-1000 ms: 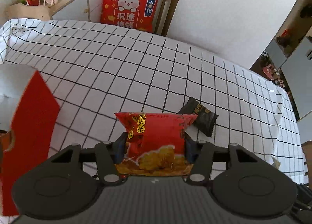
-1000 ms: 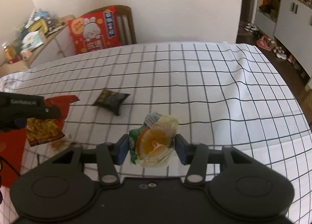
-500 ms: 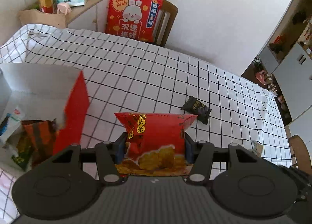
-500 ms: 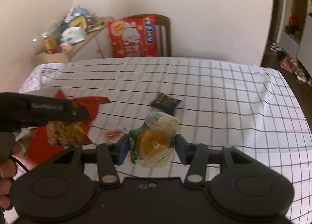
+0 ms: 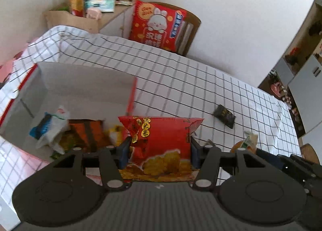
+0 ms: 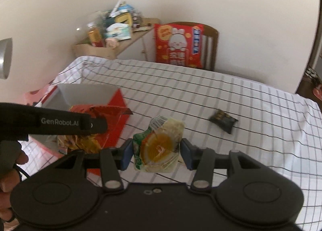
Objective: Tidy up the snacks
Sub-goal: 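Carry the red chip bag and jelly cup over the box with both tools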
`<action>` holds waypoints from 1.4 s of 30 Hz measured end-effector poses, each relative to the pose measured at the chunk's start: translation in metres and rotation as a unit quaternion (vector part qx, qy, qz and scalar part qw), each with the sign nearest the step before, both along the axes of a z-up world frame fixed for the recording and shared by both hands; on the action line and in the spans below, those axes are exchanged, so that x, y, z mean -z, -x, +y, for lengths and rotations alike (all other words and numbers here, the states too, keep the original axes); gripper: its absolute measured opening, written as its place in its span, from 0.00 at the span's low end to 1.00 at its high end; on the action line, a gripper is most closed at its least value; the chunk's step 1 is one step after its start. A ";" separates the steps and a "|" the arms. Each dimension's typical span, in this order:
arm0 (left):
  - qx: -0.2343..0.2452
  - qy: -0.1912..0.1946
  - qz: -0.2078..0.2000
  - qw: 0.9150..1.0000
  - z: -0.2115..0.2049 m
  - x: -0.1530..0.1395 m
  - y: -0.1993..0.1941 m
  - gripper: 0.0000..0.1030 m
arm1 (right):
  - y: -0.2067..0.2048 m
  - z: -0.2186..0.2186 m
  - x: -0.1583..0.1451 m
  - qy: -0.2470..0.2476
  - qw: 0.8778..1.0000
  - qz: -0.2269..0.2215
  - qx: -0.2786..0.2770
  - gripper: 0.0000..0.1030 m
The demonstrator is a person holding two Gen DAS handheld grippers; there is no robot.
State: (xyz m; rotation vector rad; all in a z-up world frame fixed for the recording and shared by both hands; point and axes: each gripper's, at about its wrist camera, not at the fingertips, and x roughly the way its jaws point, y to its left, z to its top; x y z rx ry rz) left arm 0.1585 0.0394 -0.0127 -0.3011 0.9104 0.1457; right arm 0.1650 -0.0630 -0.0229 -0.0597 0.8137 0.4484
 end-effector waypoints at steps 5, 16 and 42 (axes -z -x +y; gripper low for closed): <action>-0.022 0.005 0.000 1.000 0.030 -0.005 0.013 0.54 | 0.008 0.032 -0.005 0.002 1.000 -0.001 -0.031 0.47; -0.073 -0.009 -0.008 0.997 0.097 -0.010 0.033 0.54 | 0.012 0.099 -0.007 0.012 0.997 -0.005 -0.077 0.47; -0.120 -0.075 0.050 0.989 0.199 0.053 -0.012 0.55 | -0.031 0.222 0.073 0.111 0.984 0.038 -0.137 0.48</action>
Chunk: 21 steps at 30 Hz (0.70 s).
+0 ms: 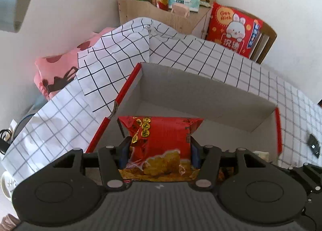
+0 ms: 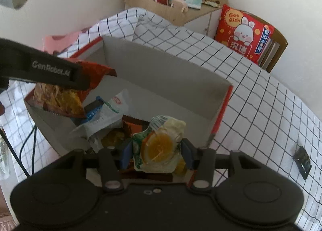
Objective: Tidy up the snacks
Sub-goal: 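Carry the red chip bag and jelly cup over the box with both tools, then open both tools to drop the red chip bag and jelly cup into the box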
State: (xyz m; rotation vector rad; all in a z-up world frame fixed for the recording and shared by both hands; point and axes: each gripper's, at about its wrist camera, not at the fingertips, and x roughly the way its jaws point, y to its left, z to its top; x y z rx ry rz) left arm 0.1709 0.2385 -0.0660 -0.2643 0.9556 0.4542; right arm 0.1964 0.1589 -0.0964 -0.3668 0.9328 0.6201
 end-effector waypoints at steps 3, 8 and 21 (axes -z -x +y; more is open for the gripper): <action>0.011 -0.008 0.006 1.000 -0.003 0.009 -0.006 0.55 | -0.002 0.006 0.007 0.007 1.000 0.004 0.000 0.49; 0.013 -0.004 0.024 1.000 -0.005 0.025 -0.009 0.55 | -0.003 0.009 0.014 0.015 1.000 0.012 -0.001 0.50; 0.020 0.007 0.014 1.000 -0.011 0.029 0.001 0.58 | -0.001 0.000 0.008 -0.011 1.000 0.014 0.004 0.66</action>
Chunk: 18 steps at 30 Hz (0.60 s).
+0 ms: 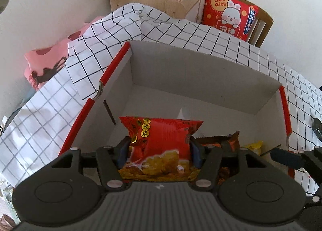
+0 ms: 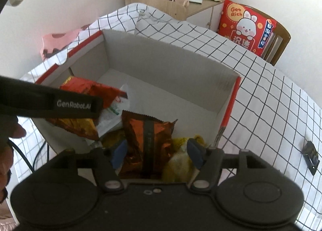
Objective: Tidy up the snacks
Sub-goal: 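Open both tools to drop the red chip bag and jelly cup into the box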
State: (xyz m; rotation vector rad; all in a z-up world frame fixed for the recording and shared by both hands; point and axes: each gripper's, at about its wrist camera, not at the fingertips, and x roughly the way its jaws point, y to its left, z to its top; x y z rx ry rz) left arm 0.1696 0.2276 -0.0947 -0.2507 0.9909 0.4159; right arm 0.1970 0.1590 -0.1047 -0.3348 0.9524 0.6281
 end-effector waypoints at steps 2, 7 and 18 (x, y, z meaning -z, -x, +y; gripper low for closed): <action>0.001 0.002 -0.007 1.000 0.000 -0.003 0.003 0.60 | 0.001 -0.003 -0.003 -0.004 1.000 -0.003 0.005 0.69; 0.002 0.011 -0.030 0.999 -0.002 -0.013 0.013 0.66 | 0.005 -0.014 -0.015 -0.023 1.000 -0.010 0.011 0.73; 0.015 0.013 -0.074 0.997 -0.018 -0.040 0.034 0.72 | 0.025 -0.051 -0.053 -0.087 0.995 -0.047 0.022 0.92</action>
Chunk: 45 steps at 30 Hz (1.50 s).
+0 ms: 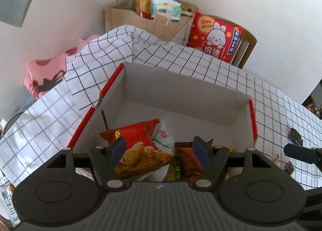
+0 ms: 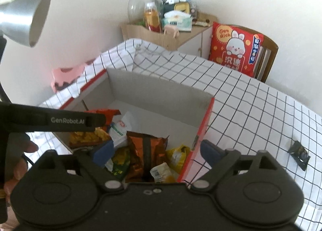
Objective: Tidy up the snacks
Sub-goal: 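Open both tools to drop the red chip bag and jelly cup into the box, then move both tools back toward the black packet and stick snack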
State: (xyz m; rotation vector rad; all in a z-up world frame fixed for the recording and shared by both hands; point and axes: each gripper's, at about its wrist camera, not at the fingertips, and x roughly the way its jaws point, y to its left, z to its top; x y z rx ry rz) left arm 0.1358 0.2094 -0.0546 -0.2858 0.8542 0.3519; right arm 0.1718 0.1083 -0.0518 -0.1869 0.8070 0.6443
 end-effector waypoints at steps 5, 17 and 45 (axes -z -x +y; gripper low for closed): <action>0.014 -0.009 -0.018 1.000 -0.018 -0.015 0.006 0.74 | 0.008 -0.025 -0.016 -0.025 1.000 -0.010 0.000 0.95; 0.073 -0.006 -0.053 0.996 -0.072 -0.034 0.007 0.81 | 0.023 -0.105 -0.041 -0.057 0.996 -0.045 0.048 0.99; 0.202 -0.010 -0.016 0.979 -0.252 0.029 -0.066 0.99 | -0.035 -0.301 0.008 -0.043 0.971 -0.015 0.235 1.00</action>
